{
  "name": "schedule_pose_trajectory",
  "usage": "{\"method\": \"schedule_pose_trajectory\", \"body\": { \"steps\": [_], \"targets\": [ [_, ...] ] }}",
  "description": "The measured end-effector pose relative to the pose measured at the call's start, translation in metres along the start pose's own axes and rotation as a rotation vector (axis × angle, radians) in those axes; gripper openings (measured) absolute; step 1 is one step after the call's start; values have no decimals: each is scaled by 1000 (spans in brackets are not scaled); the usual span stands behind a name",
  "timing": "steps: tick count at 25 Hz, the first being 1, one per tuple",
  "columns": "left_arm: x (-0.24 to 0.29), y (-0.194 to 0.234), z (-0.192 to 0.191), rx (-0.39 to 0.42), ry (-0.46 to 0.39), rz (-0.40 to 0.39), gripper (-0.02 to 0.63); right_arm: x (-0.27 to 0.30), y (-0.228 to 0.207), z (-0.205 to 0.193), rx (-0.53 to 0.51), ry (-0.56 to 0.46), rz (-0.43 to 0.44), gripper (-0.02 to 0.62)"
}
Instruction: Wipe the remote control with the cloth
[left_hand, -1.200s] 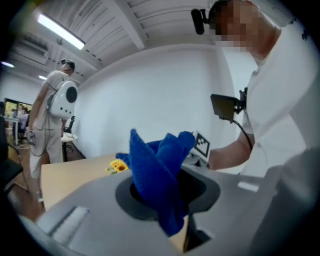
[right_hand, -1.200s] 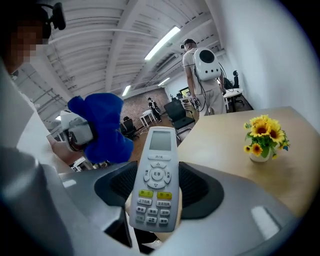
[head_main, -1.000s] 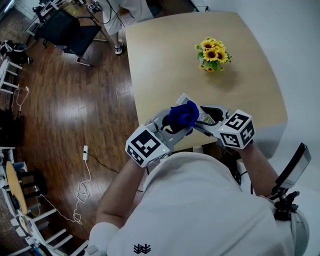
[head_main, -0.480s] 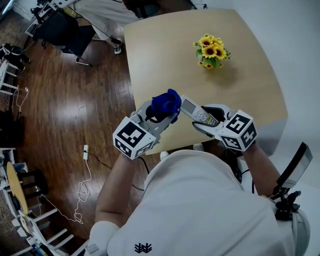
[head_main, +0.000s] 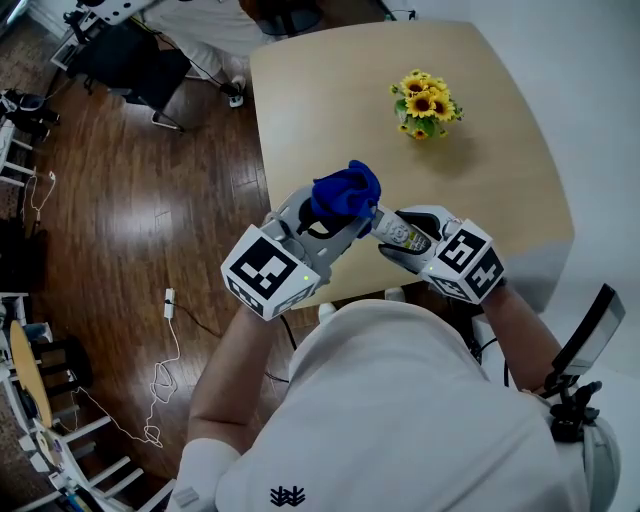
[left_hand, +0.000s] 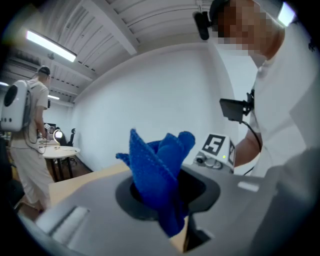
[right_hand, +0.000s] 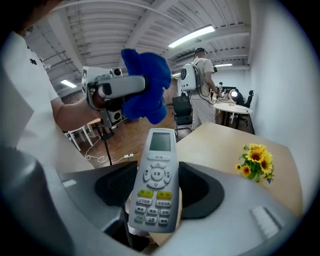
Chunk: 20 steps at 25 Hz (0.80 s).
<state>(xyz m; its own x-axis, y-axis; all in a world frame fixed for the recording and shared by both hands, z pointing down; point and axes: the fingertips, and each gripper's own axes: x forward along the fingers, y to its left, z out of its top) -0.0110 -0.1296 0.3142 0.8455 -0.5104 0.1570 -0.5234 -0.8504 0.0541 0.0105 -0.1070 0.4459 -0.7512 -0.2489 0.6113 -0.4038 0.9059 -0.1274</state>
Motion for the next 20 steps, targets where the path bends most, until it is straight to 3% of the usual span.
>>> {"method": "schedule_pose_trajectory", "body": {
  "steps": [3,7,11,20],
  "targets": [
    [31,-30,-9,62,12,-93,110,4,3,6,-37,4,-1,261],
    [56,-57,-33,172,123,-140,110,7,5,13,-78,-1,-9,261],
    [55,-47,-47,218,182,-115,110,6,3,13,-89,1,-21,261],
    [26,10,-55,208,206,19,110,5,-1,2,-104,28,-37,261]
  ]
}}
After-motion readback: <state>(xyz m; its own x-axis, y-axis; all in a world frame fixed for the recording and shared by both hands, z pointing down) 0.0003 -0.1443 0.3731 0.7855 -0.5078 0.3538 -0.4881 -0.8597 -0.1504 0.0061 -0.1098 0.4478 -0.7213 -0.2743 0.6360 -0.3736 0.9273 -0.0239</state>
